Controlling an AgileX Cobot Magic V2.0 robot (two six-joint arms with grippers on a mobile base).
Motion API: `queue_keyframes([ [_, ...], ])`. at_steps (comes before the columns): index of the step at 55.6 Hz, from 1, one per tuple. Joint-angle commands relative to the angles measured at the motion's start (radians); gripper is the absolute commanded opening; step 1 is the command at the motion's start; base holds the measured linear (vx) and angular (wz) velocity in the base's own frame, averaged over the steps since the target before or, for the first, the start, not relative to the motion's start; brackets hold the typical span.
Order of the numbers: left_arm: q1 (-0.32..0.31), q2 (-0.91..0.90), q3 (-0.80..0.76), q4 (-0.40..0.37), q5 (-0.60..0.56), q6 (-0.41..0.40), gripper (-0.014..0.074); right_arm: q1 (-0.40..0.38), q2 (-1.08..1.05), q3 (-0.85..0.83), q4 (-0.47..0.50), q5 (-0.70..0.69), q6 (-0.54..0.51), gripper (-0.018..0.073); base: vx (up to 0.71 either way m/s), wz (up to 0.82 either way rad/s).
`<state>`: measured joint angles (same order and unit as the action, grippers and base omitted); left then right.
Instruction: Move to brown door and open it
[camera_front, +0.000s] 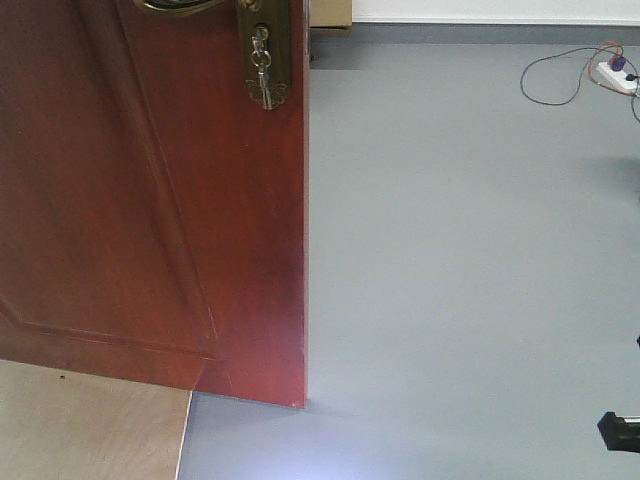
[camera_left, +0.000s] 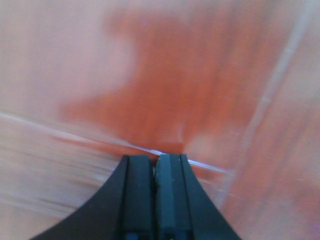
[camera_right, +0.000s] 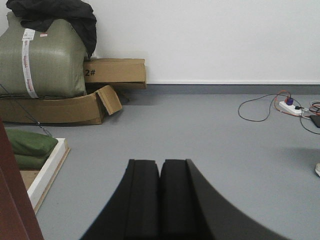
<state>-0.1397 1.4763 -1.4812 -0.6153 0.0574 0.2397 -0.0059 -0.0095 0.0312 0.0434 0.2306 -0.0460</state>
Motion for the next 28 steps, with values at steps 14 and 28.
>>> queue_keyframes([
  [14, -0.007, -0.034, -0.032, -0.006, -0.063, -0.009, -0.0006, 0.001, -0.013, 0.005, -0.003, -0.078, -0.005, 0.0000, 0.09, 0.02],
  [28, -0.007, -0.034, -0.032, -0.006, -0.063, -0.009, -0.0006, 0.001, -0.013, 0.005, -0.003, -0.078, -0.005, 0.0000, 0.05, 0.01],
])
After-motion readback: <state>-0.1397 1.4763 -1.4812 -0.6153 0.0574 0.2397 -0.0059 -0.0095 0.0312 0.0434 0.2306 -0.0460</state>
